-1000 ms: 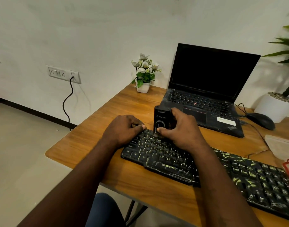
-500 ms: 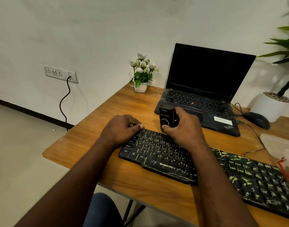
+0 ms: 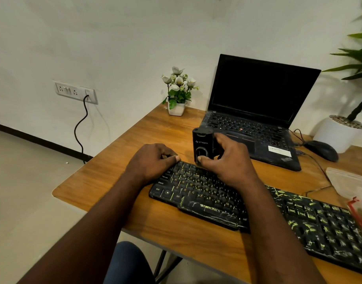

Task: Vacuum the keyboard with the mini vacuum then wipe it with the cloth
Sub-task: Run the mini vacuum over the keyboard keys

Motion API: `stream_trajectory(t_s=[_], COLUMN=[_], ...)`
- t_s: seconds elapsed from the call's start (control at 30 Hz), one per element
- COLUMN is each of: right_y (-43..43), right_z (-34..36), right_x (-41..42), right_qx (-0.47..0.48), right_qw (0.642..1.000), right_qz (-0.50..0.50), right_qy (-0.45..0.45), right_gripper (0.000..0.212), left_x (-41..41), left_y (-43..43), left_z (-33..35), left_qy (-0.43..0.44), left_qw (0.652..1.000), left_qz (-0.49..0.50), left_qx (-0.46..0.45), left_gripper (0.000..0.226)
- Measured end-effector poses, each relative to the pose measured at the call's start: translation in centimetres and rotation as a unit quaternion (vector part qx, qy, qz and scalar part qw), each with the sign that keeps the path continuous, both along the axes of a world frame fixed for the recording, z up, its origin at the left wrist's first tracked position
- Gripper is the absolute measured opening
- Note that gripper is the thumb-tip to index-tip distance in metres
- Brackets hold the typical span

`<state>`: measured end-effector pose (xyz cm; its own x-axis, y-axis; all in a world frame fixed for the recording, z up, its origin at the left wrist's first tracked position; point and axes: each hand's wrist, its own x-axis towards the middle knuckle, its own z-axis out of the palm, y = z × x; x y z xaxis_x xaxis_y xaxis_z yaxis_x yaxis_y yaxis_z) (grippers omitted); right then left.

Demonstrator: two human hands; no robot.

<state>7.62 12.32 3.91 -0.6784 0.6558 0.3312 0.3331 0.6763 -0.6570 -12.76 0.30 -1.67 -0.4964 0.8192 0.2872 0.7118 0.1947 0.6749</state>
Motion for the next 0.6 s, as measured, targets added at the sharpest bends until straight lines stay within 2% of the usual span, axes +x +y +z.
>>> stream_trajectory(t_s=[0.13, 0.27, 0.43, 0.6], right_y=[0.07, 0.25, 0.04, 0.33], right_z=[-0.36, -0.26, -0.28, -0.45], right_x=[-0.69, -0.42, -0.34, -0.8], right_qx=[0.022, 0.02, -0.011, 0.04], right_qw=[0.999, 0.999, 0.999, 0.998], right_qz=[-0.007, -0.033, 0.022, -0.043], right_qy=[-0.032, -0.012, -0.027, -0.035], right_gripper=[0.062, 0.06, 0.057, 0.058], left_x=[-0.18, -0.16, -0.24, -0.18], left_y=[-0.01, 0.0, 0.03, -0.02], left_z=[-0.15, -0.19, -0.25, -0.17], left_qy=[-0.012, -0.015, -0.012, -0.008], left_qw=[1.0, 1.0, 1.0, 1.0], left_qz=[0.0, -0.002, 0.002, -0.003], left_qx=[0.009, 0.004, 0.003, 0.0], left_gripper=[0.022, 0.023, 0.025, 0.024])
